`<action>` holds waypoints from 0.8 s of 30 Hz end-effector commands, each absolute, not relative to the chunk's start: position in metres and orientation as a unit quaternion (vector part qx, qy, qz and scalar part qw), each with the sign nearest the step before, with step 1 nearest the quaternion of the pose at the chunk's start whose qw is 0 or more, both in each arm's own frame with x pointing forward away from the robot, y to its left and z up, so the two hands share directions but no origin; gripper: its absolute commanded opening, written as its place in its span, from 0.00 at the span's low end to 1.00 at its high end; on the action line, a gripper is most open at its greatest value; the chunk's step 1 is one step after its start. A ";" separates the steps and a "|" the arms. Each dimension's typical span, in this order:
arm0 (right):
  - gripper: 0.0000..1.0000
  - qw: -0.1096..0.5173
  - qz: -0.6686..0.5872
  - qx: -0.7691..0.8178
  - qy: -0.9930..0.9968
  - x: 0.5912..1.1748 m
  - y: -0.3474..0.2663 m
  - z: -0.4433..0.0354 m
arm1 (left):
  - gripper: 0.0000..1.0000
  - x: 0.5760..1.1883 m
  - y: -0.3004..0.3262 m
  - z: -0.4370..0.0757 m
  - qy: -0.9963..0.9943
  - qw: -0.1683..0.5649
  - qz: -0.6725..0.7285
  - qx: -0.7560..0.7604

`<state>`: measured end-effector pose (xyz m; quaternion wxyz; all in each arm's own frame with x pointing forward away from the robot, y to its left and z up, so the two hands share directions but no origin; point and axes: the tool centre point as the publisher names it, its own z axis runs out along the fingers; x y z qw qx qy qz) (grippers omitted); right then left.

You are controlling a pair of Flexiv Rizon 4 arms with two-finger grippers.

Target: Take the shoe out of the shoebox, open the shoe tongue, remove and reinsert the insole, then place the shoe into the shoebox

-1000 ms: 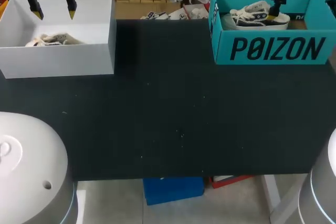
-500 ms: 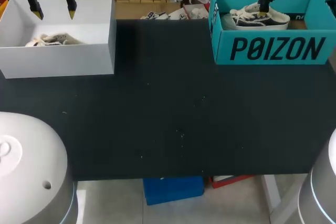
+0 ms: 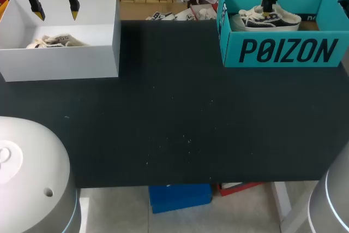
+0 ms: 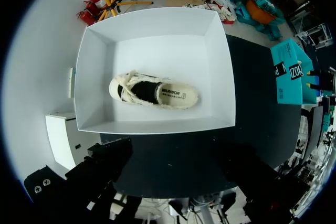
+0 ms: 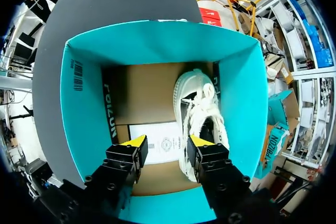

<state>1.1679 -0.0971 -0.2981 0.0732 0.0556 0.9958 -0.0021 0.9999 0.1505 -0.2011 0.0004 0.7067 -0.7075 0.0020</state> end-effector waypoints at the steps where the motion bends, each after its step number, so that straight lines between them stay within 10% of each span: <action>1: 0.42 0.044 -0.001 0.057 0.997 1.198 -0.102 -0.317 | 1.00 1.000 0.150 -0.200 -0.707 0.000 0.001 0.707; 24: 0.37 0.034 -0.015 0.077 0.996 1.216 -0.151 -0.364 | 1.00 1.000 0.150 -0.200 -0.707 0.000 0.001 0.707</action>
